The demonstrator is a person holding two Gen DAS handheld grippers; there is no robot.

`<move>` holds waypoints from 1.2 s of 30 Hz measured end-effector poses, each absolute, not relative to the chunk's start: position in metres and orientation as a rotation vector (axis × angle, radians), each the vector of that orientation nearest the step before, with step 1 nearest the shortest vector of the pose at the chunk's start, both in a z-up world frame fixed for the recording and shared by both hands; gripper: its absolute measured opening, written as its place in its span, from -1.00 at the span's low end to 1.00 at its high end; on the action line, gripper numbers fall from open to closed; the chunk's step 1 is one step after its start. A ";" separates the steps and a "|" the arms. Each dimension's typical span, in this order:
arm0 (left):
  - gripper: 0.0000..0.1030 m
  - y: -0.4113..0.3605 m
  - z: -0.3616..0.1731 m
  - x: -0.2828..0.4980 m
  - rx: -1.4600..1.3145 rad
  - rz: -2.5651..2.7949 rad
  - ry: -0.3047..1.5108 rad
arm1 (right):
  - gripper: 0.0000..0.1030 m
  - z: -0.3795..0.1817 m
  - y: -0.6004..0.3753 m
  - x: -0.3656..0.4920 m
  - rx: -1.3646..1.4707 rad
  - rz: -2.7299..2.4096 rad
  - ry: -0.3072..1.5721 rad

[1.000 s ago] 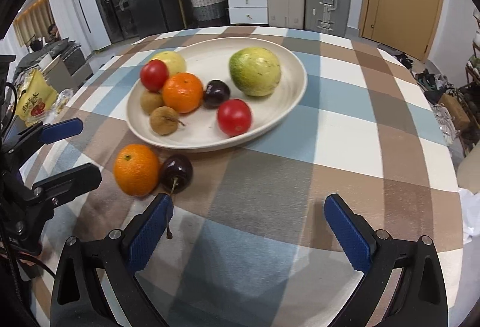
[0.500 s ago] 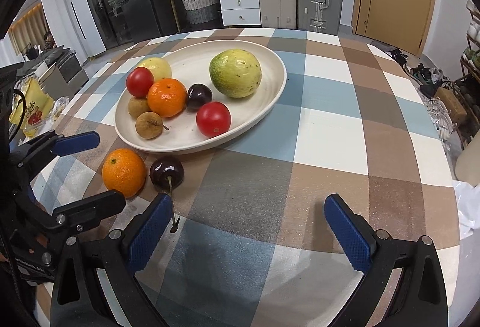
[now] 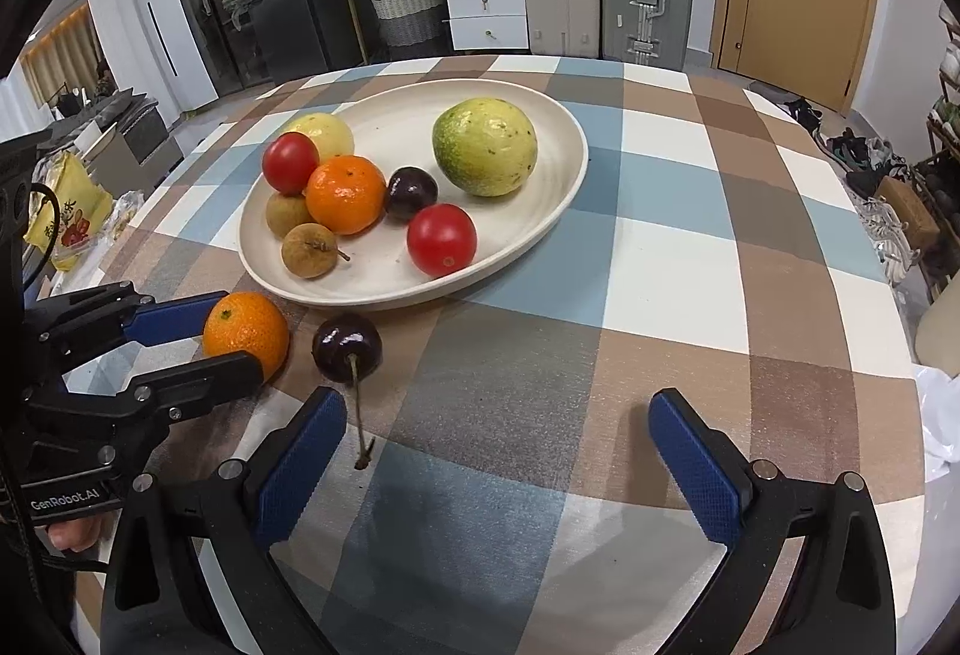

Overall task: Organize fruits
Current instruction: 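Grasp the orange with the left tool while the right tool grasps the dark stemmed cherry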

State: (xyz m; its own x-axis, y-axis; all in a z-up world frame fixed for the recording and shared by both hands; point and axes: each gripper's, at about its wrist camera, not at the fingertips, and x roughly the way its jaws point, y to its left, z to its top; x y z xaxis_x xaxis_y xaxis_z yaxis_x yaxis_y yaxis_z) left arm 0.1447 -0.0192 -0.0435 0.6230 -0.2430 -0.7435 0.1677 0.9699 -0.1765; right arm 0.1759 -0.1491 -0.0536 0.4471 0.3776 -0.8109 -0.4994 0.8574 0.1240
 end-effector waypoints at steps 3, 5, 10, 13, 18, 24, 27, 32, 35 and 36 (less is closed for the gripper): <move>-0.26 -0.010 -0.040 0.137 -0.102 -0.209 0.854 | 0.99 -0.053 -0.142 0.175 -0.142 0.572 0.968; -0.26 -0.002 -0.039 0.133 -0.117 -0.190 0.846 | 0.99 -0.053 -0.136 0.174 -0.151 0.589 0.966; -0.26 0.016 -0.037 0.124 -0.143 -0.143 0.839 | 0.93 -0.055 -0.118 0.175 -0.198 0.575 0.966; -0.26 0.024 -0.036 0.119 -0.169 -0.129 0.829 | 0.68 -0.054 -0.109 0.176 -0.196 0.597 0.972; -0.26 0.030 -0.035 0.115 -0.176 -0.111 0.827 | 0.68 -0.053 -0.100 0.173 -0.194 0.620 0.971; -0.26 0.030 -0.034 0.113 -0.180 -0.105 0.821 | 0.44 -0.053 -0.089 0.168 -0.237 0.625 0.953; -0.26 0.029 -0.034 0.113 -0.169 -0.094 0.823 | 0.24 -0.052 -0.089 0.165 -0.240 0.636 0.948; -0.26 0.029 -0.034 0.114 -0.172 -0.095 0.823 | -0.05 -0.050 -0.089 0.158 -0.262 0.664 0.942; -0.26 0.027 -0.033 0.114 -0.165 -0.089 0.821 | -0.26 -0.050 -0.091 0.156 -0.255 0.668 0.939; -0.26 0.027 -0.032 0.113 -0.165 -0.090 0.818 | -0.32 -0.050 -0.092 0.157 -0.255 0.666 0.939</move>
